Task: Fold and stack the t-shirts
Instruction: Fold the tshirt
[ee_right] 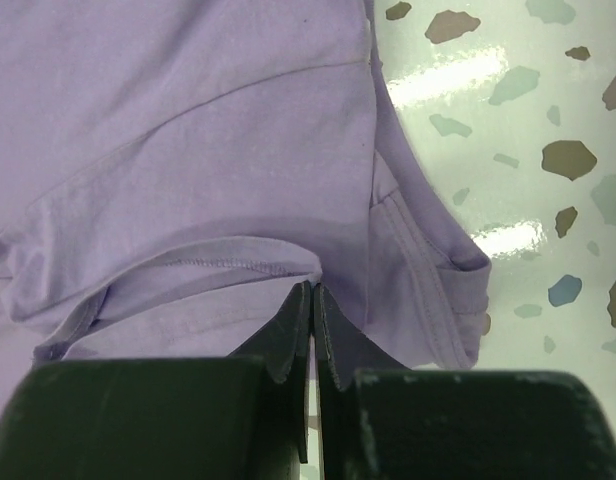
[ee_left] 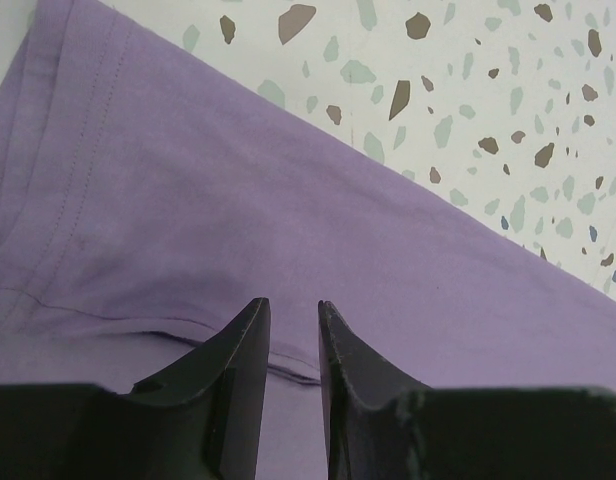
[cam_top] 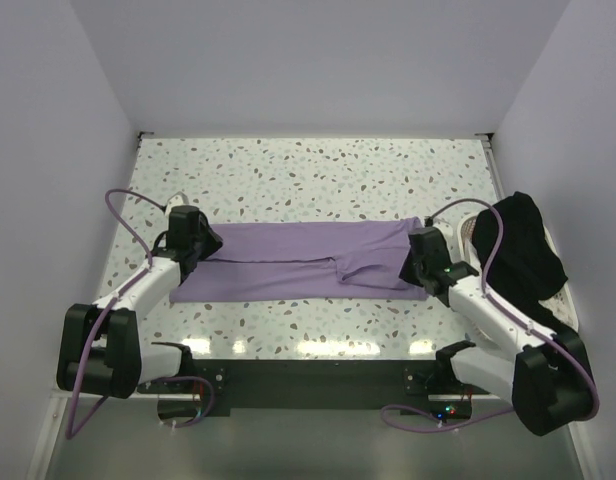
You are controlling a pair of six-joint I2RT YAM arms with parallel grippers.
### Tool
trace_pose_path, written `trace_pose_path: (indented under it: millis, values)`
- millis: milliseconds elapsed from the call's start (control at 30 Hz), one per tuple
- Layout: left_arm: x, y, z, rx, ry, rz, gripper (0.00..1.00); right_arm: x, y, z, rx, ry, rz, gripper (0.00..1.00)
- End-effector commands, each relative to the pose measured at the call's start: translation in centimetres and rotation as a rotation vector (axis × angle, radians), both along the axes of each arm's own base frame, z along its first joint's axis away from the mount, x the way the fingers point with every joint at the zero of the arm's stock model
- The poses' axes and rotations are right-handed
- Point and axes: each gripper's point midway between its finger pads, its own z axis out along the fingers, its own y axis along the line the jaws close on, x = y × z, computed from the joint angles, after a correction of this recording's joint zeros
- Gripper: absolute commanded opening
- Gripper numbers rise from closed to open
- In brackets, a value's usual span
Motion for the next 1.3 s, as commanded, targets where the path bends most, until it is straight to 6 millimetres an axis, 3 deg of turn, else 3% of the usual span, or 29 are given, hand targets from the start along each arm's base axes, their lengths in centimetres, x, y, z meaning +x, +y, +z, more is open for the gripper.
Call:
trace_pose_path:
  millis: [0,333,567,767,833,867,933,967,1267]
  values:
    - [0.5,-0.5,0.9,-0.018,-0.047,-0.015,0.30,-1.2,-0.4,-0.1,0.001,0.018,-0.010,0.00]
    - [0.2,-0.8,0.5,-0.041,-0.035,-0.012,0.30,-4.2,0.6,-1.0,0.117,0.032,0.018,0.01]
    - [0.0,-1.0,0.2,-0.053,-0.032,-0.015,0.30,-5.1,1.2,-0.5,0.168,0.033,0.028,0.25]
    - [-0.1,-1.2,0.1,-0.066,-0.033,-0.015,0.30,-5.1,1.4,1.7,0.189,-0.017,0.038,0.34]
    - [-0.2,-1.2,0.0,-0.068,-0.028,-0.016,0.30,-4.7,1.5,2.7,0.199,-0.052,0.042,0.39]
    - [-0.1,-1.2,0.0,-0.067,-0.030,-0.015,0.30,-3.9,1.5,3.4,0.200,-0.090,0.044,0.46]
    - [-0.3,-1.2,-0.2,-0.071,-0.023,-0.013,0.30,-3.0,1.4,3.1,0.174,-0.077,0.032,0.50]
    - [-0.4,-1.3,-0.4,-0.073,-0.020,-0.015,0.30,-1.8,1.6,4.0,0.163,-0.101,0.039,0.52]
    - [-0.2,-1.5,-0.4,-0.088,-0.043,-0.019,0.31,4.8,3.4,1.4,0.074,-0.033,0.068,0.48]
